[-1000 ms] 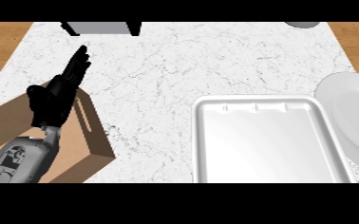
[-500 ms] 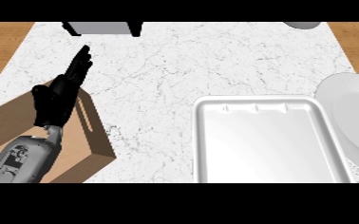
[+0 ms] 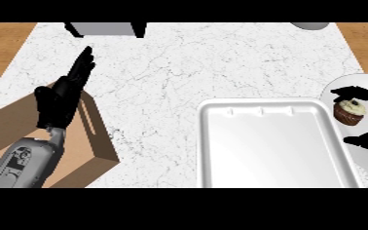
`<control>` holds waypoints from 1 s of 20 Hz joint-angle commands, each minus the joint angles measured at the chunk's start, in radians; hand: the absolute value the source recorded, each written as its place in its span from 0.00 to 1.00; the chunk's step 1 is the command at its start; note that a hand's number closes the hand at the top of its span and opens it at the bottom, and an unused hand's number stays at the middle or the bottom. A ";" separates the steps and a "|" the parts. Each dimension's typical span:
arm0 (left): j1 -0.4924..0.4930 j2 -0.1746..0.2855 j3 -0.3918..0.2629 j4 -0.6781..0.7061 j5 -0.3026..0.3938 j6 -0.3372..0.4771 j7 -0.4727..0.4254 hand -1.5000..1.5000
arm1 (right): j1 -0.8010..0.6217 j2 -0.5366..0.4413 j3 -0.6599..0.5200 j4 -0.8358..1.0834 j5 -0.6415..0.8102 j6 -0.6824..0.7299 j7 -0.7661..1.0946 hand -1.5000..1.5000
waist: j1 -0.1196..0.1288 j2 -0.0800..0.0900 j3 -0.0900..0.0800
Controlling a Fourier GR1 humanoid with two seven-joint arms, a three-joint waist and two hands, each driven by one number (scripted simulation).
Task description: Pick the cupcake from the tray and place it in the plate
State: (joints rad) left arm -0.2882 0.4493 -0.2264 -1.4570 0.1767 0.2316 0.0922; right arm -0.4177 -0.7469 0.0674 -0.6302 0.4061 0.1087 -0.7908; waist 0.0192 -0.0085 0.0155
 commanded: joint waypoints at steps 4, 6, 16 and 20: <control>0.016 -0.034 0.000 0.007 -0.007 0.009 0.017 0.50 | -0.003 0.065 -0.068 0.092 -0.095 0.133 -0.108 0.00 | -0.015 0.011 -0.014; -0.023 -0.010 0.032 0.065 0.005 -0.008 0.009 0.50 | -0.049 0.055 -0.131 0.080 -0.179 0.223 -0.097 0.00 | -0.027 0.011 -0.015; 0.047 -0.024 0.001 0.003 0.018 -0.007 -0.016 0.50 | -0.077 -0.194 -0.370 0.340 -0.398 0.449 -0.033 0.00 | -0.005 0.020 -0.012; 0.009 0.005 0.016 -0.002 0.024 -0.020 0.010 0.50 | -0.082 -0.289 -0.397 0.405 -0.415 0.513 -0.011 0.00 | 0.007 0.025 -0.009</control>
State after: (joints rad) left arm -0.2834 0.4562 -0.2215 -1.4876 0.1948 0.2295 0.1050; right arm -0.4942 -0.9449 -0.2850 -0.3037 0.0245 0.4627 -0.7533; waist 0.0175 0.0021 0.0166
